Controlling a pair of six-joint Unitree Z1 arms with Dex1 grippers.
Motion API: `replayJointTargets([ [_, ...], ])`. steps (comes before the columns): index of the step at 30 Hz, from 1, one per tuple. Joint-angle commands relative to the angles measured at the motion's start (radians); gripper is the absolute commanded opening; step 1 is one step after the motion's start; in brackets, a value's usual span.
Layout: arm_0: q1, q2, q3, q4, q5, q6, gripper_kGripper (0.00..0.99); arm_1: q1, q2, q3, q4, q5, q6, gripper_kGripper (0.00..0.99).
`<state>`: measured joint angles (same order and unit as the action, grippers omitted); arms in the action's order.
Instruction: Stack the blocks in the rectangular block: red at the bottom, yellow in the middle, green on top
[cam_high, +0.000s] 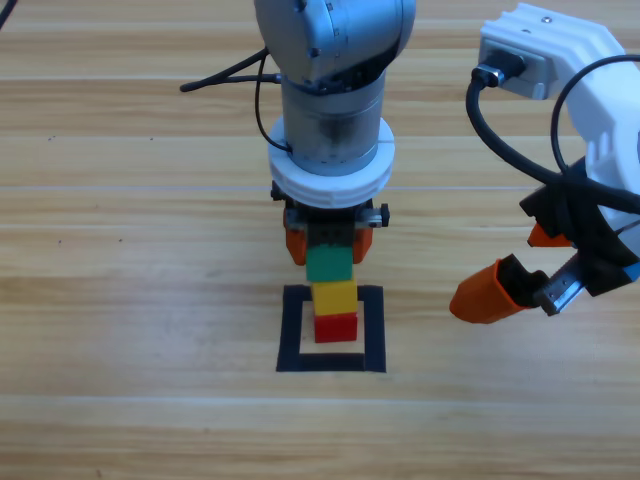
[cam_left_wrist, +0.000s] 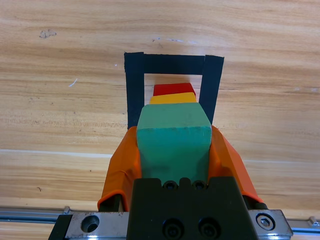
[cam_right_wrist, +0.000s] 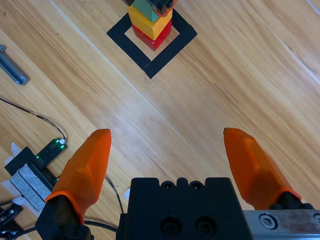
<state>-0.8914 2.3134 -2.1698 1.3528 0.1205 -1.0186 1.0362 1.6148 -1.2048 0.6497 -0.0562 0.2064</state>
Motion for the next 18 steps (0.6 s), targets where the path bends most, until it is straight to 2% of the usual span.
replayJointTargets([
  [1, 0.002, -0.006, -0.005, -0.014, -0.01, 0.005, 0.365, -0.002, 0.04, -0.01, 0.021, 0.018, -0.004, 0.99],
  [5, -0.018, -0.032, -0.016, -0.011, -0.01, 0.0, 0.696, -0.002, 0.039, -0.01, 0.021, 0.018, -0.004, 0.99],
  [7, -0.024, -0.045, -0.016, -0.007, -0.007, -0.005, 0.801, -0.002, 0.039, -0.01, 0.021, 0.018, -0.004, 0.99],
  [15, -0.035, -0.086, -0.005, -0.004, 0.001, -0.008, 0.828, -0.002, 0.037, -0.009, 0.022, 0.018, -0.004, 0.99],
  [18, -0.055, -0.121, -0.025, -0.001, 0.036, -0.008, 0.871, -0.002, 0.037, -0.007, 0.022, 0.018, -0.004, 0.99],
])
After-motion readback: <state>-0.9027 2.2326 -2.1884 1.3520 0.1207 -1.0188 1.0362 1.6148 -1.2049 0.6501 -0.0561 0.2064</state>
